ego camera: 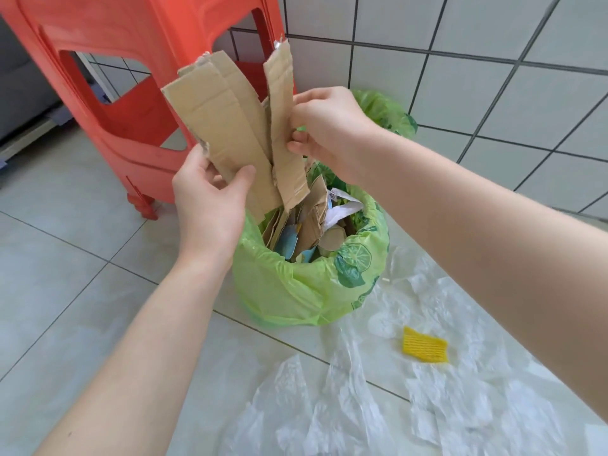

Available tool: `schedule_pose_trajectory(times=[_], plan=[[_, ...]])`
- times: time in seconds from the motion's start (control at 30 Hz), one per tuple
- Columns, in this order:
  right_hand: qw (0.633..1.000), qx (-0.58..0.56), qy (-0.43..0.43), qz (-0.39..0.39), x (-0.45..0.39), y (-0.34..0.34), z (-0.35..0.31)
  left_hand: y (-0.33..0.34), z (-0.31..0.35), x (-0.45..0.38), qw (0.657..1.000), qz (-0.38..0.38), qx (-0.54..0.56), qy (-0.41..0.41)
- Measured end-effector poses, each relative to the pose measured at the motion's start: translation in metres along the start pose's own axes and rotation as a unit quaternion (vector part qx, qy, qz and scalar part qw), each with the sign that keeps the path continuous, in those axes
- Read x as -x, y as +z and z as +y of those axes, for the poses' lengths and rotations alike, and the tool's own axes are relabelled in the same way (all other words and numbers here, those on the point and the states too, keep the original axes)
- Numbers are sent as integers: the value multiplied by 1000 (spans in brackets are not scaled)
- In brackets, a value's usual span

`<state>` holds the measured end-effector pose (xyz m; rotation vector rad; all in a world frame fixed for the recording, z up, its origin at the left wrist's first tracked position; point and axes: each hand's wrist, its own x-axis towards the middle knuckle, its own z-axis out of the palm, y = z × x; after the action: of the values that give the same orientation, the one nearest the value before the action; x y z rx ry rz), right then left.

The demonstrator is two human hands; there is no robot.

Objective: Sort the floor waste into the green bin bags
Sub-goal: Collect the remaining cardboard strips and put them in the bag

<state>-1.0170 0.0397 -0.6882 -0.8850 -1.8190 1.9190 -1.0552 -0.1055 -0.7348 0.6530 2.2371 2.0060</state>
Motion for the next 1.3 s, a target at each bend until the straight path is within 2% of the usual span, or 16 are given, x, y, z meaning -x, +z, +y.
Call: schedule_pose_trajectory(times=[0.27,0.37,0.43,0.57,0.67,0.77,0.83,0.9,0.93,1.03,1.1,1.2,1.23,1.3], plan=[[996,-66,1,-53,6,11,-15,-13,1,-5,999,27,2,31],[994,-98,20,-54,0,10,-2,-11,-6,-4,998,31,-33,47],[995,-76,30,-52,-3,5,11,-2,-20,-2,996,26,-71,44],[991,-26,103,-78,-2,-15,30,23,-43,9,981,-36,-182,50],[977,-18,154,-145,3,-25,30,37,-47,12,945,-102,-304,67],[976,-46,166,-132,3,-26,27,46,-48,9,911,-175,-364,86],[984,18,158,-85,-6,-27,30,49,-52,7,897,-229,-366,98],[981,151,117,-30,-11,-28,33,51,-56,6,888,-280,-355,85],[970,225,88,-3,-12,-31,37,52,-58,7,883,-300,-352,76],[908,414,3,60,-19,-41,52,56,-66,12,861,-333,-378,74],[871,488,-11,52,-18,-46,64,56,-72,12,841,-347,-411,63],[810,586,2,-10,-18,-50,86,55,-72,6,815,-391,-428,2],[801,599,3,-25,-18,-50,91,55,-70,4,804,-412,-428,-15],[806,592,-6,-28,-17,-52,95,54,-61,0,784,-445,-431,-32]])
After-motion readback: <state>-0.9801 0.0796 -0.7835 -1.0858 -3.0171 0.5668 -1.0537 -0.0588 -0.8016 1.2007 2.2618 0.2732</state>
